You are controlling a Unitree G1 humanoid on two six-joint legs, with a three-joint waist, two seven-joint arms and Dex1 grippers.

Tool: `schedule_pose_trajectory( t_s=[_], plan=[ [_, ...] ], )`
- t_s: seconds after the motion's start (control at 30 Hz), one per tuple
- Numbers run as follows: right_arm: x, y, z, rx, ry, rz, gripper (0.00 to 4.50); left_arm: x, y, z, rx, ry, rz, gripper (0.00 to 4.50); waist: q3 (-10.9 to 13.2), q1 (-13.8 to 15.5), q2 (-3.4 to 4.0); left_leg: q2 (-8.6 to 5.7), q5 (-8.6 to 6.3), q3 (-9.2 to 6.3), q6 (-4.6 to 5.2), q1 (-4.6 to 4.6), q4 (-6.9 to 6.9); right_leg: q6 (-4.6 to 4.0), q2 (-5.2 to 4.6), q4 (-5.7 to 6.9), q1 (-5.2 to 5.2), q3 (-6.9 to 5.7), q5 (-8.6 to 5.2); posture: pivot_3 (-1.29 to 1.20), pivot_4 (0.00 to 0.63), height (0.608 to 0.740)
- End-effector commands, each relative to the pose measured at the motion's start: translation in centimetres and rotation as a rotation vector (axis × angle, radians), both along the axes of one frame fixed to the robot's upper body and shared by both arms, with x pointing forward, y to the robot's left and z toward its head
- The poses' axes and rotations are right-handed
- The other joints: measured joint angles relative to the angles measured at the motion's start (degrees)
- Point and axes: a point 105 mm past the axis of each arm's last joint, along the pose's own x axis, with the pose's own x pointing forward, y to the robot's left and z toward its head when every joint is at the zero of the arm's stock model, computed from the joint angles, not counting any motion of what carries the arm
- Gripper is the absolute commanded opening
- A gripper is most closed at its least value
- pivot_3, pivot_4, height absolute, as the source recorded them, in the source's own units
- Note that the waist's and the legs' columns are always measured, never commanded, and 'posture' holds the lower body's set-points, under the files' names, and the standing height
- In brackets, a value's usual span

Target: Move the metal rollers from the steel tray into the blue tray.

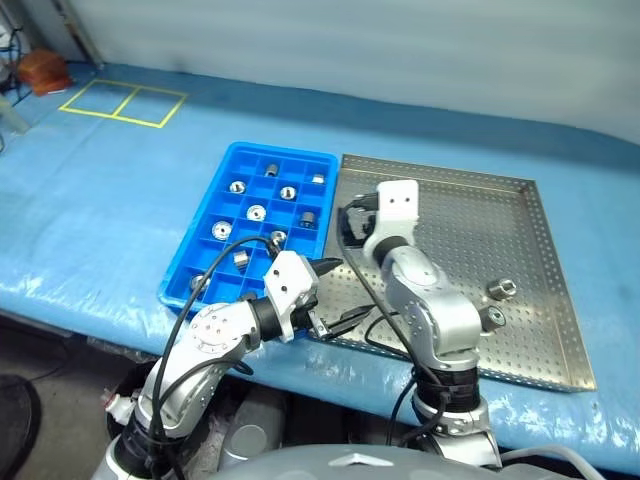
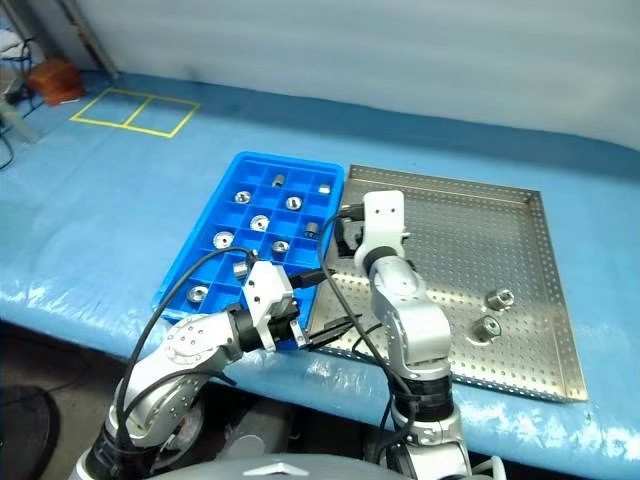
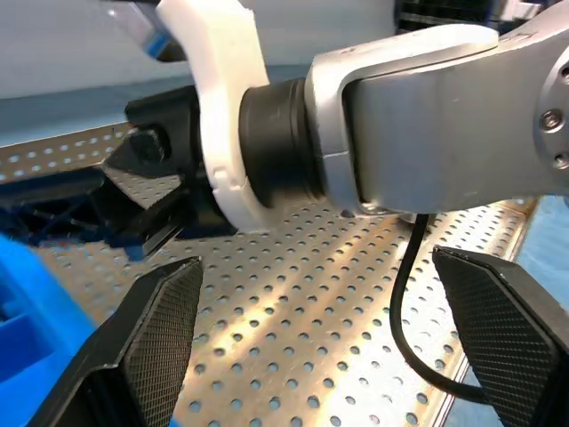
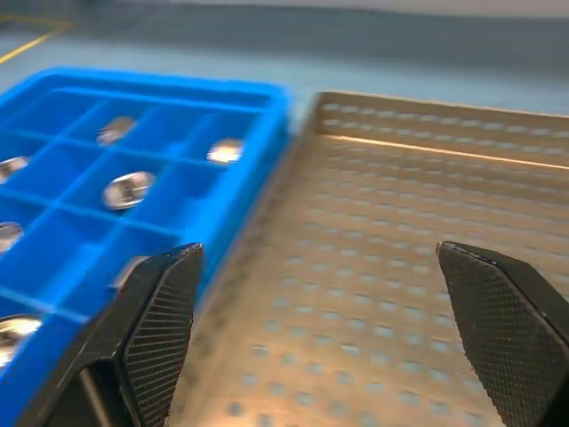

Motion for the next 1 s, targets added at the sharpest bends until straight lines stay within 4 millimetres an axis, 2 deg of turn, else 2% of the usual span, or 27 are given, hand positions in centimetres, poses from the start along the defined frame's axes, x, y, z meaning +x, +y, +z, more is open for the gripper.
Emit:
schedule_pose_trajectory(
  t_s=[0.03,0.17,0.3,0.43,0.73,1.0],
  plan=[
    [-2.0,-3.7,1.1,0.021,-0.059,-0.231,4.44,-0.6,-1.2,0.7,-0.043,-0.015,-0.098,4.5,0.0,-1.6,0.0,0.0,0.0,0.0,0.0,0.0,-0.01,0.03,-0.01,0.02,-0.01,0.0,0.02,0.01,0.15,0.74],
    [-3.9,-5.9,0.2,0.032,-0.023,-0.377,4.44,-0.5,-1.7,0.6,-0.044,-0.019,-0.126,4.5,0.0,-4.5,0.01,0.02,0.01,0.01,-0.01,0.03,-0.04,0.03,-0.02,0.13,-0.04,0.03,0.0,-0.03,0.15,0.74],
    [-5.4,-6.2,-1.4,0.054,0.043,-0.408,4.44,-0.6,-1.9,0.8,-0.046,-0.056,-0.154,4.5,0.0,-6.1,0.02,0.1,0.06,0.05,-0.07,0.16,-0.01,0.05,0.02,0.28,-0.02,0.05,-0.01,-0.06,0.15,0.74],
    [-6.4,-6.6,-2.6,0.07,0.092,-0.449,4.44,-0.7,-2.0,0.7,-0.04,-0.048,-0.168,4.5,0.0,-6.3,0.03,0.16,0.15,0.07,-0.01,0.19,0.09,0.33,0.07,0.31,0.06,0.04,-0.11,-0.07,0.15,0.74],
    [-7.9,-7.3,-4.6,0.116,0.161,-0.501,4.44,-0.5,-2.0,1.0,-0.038,-0.038,-0.17,4.5,0.0,-6.2,0.02,0.08,0.24,0.14,0.18,0.18,0.34,0.3,0.0,0.28,0.22,0.1,-0.12,-0.06,0.15,0.74],
    [-8.4,-7.1,-6.0,0.167,0.206,-0.513,4.44,-0.5,-2.0,1.0,-0.038,-0.034,-0.169,4.5,0.0,-6.1,0.02,0.08,0.25,0.13,0.19,0.17,0.31,0.29,0.0,0.28,0.21,0.11,-0.12,-0.05,0.15,0.74]
  ],
)
